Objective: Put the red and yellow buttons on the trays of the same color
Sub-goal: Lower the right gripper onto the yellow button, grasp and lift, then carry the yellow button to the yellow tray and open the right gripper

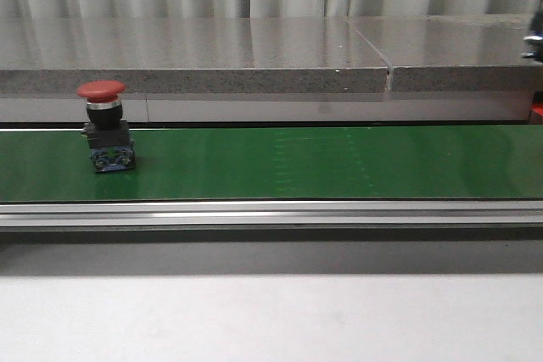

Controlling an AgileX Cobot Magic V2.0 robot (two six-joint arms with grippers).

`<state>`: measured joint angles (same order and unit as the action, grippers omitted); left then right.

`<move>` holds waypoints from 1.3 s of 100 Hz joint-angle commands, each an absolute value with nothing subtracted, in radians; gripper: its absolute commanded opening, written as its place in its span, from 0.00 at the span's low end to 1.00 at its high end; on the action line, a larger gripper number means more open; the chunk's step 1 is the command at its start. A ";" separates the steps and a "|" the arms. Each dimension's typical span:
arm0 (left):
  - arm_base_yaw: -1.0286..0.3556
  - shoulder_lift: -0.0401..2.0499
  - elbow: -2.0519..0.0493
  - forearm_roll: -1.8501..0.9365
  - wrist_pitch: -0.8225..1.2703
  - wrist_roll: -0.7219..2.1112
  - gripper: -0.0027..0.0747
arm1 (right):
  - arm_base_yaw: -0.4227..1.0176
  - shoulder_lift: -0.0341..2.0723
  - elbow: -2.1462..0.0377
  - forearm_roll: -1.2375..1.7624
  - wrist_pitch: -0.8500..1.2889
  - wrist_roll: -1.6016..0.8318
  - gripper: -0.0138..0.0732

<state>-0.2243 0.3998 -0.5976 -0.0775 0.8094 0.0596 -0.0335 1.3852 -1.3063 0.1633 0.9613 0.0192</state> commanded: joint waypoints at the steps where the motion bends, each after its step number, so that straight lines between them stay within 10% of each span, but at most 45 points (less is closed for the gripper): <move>1: -0.233 0.409 -0.621 -0.090 0.741 0.051 0.01 | -0.132 1.315 -1.304 0.174 0.926 0.023 0.31; 61: -0.233 0.409 -0.621 -0.090 0.741 0.051 0.01 | -0.687 1.301 -1.143 0.169 0.816 0.092 0.31; 130: -0.233 0.409 -0.621 -0.090 0.741 0.051 0.01 | -0.764 1.452 -1.036 0.169 0.654 0.113 0.31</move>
<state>-0.2243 0.3998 -0.5976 -0.0775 0.8094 0.0596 -0.7561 1.4545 -1.0122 0.1615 0.7020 0.1105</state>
